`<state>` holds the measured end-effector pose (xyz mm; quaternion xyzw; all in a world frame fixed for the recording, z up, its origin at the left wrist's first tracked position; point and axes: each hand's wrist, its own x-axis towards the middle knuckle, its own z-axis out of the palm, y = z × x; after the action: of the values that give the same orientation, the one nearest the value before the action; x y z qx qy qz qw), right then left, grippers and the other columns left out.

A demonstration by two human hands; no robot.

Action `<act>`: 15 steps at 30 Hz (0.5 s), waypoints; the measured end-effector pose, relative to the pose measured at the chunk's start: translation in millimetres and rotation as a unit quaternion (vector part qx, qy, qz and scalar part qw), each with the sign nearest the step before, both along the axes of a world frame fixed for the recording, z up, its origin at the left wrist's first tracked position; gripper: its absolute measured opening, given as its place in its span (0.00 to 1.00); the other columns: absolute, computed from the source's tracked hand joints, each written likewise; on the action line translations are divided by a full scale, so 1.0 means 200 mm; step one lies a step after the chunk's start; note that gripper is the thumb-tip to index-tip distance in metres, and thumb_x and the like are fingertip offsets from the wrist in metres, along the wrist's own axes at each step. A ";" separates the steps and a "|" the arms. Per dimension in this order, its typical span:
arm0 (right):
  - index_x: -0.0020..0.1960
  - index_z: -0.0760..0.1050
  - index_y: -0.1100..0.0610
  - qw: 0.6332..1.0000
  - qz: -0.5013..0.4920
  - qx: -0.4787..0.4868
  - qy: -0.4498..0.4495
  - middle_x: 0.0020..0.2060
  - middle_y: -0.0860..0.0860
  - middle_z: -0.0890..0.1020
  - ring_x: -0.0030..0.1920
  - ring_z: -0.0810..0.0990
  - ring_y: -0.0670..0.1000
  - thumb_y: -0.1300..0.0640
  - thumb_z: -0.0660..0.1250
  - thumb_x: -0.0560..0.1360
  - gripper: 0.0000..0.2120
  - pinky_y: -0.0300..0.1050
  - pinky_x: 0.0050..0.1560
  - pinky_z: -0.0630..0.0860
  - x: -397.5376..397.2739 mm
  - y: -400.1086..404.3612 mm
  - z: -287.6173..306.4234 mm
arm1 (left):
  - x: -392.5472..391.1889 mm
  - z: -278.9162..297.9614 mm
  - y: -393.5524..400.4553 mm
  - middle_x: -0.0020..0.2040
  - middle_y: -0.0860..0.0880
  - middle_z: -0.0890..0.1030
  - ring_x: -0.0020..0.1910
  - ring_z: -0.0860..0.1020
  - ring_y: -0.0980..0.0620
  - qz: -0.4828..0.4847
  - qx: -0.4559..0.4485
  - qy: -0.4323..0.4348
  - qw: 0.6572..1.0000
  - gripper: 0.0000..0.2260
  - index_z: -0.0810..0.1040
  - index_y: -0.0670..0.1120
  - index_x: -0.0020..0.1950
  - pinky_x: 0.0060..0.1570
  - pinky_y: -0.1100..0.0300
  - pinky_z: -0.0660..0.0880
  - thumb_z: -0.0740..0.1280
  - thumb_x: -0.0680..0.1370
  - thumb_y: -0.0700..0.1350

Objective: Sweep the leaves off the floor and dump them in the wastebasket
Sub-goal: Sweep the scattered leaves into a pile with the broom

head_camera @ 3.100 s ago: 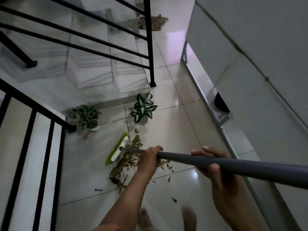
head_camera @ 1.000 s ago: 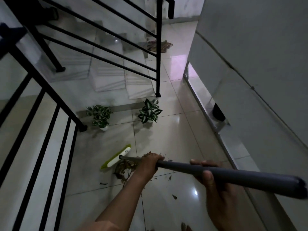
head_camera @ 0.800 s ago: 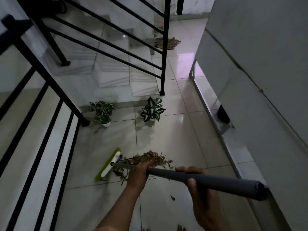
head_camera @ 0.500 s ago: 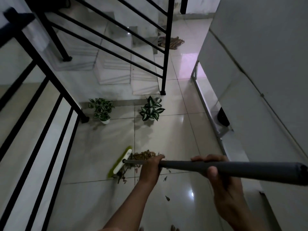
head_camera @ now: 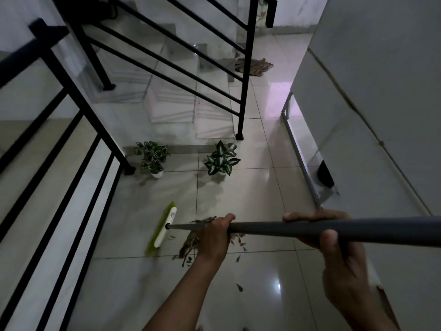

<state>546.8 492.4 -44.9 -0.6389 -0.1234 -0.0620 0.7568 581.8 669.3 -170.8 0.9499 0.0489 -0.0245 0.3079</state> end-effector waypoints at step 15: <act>0.42 0.75 0.38 0.995 0.048 -0.057 0.069 0.44 0.48 0.83 0.50 0.81 0.50 0.29 0.66 0.60 0.17 0.43 0.52 0.78 -0.02 -0.02 -0.01 | -0.08 -0.10 -0.09 0.52 0.47 0.82 0.49 0.78 0.52 0.020 -0.062 0.037 0.997 0.14 0.77 0.48 0.58 0.43 0.67 0.70 0.63 0.75 0.35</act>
<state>541.8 487.5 -47.4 -0.6770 -0.1047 0.0254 0.7280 566.4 651.3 -190.4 0.9261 0.0778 -0.0558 0.3650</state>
